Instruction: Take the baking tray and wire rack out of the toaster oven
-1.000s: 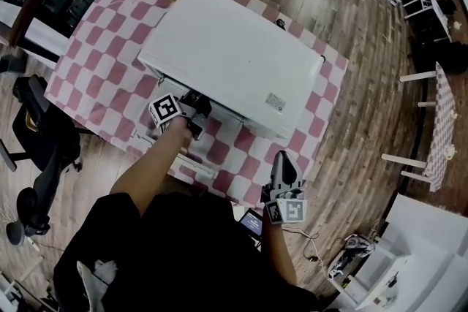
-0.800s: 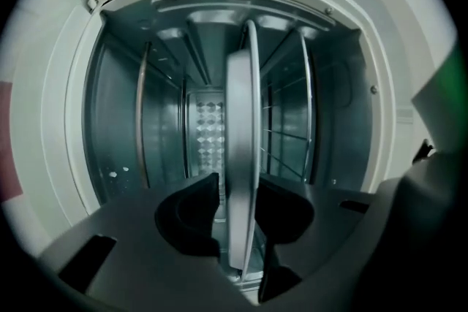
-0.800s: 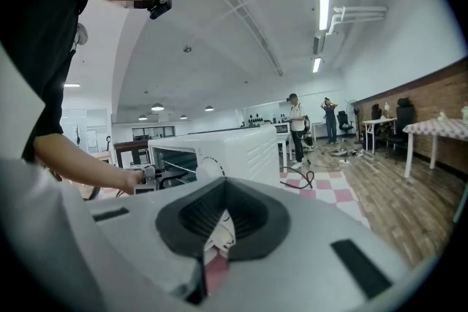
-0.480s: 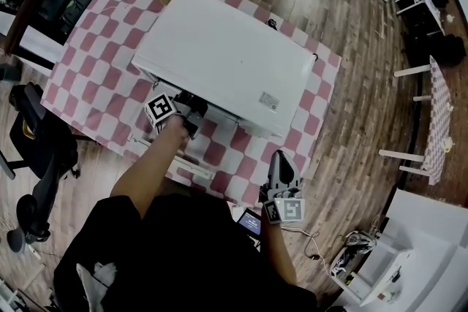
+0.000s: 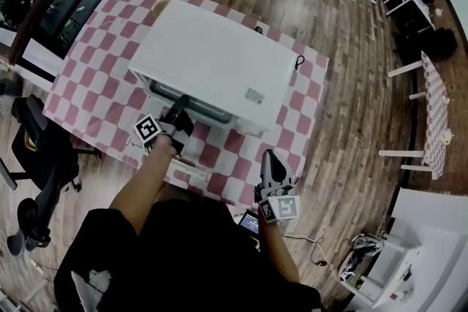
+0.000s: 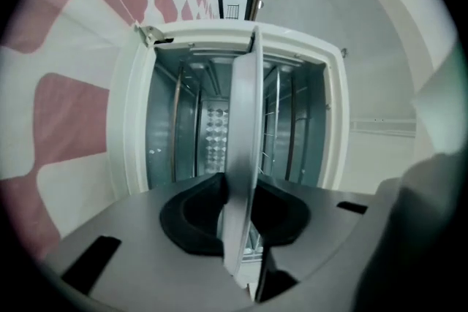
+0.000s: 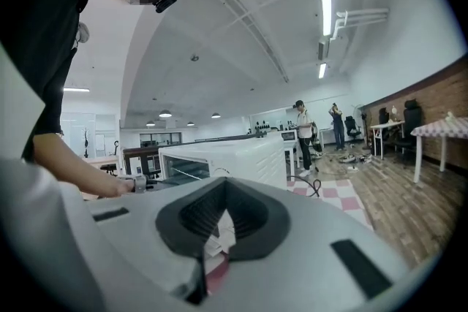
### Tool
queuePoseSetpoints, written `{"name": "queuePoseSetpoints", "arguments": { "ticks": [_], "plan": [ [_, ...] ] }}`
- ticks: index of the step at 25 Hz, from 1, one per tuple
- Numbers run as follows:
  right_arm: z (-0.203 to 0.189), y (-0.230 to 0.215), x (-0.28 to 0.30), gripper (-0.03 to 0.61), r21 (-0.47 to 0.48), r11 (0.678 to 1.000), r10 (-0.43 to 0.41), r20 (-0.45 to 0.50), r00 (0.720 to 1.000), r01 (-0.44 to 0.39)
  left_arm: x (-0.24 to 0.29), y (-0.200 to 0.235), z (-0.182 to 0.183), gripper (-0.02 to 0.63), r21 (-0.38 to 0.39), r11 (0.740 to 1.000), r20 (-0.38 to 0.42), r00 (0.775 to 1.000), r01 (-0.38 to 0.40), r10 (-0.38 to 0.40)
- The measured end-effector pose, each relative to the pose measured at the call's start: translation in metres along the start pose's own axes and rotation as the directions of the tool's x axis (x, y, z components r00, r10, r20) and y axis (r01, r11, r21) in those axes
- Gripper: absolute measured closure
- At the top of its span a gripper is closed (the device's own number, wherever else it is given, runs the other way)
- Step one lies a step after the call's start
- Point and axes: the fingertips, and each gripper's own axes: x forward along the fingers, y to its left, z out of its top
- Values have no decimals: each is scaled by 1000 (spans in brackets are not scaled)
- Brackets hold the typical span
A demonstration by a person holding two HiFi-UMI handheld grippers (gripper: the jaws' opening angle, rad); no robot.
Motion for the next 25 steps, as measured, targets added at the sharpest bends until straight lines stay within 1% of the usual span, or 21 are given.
{"name": "queuePoseSetpoints", "arguments": {
  "ticks": [3,7,18,22,25],
  "plan": [
    [-1,2,-6,575,-24,1000,15,-10,1000,-16,-22,0,-5,543,-6,1000,15,1000,-10,10],
    [7,13,-15,575,-22,998,51,16,999,-51,-56,0,-14,546,2,1000,27,999,-26,26],
    [-2,45,-46,575,-29,985,170,36,985,-169,-150,5,-44,548,-13,999,93,994,-51,52],
    [-7,59,-51,575,-32,975,223,38,974,-222,-186,5,-49,548,-28,999,144,989,-38,42],
    [-11,75,-49,575,-32,964,267,37,963,-265,-215,1,-43,546,-20,999,186,982,-35,39]
  ]
}}
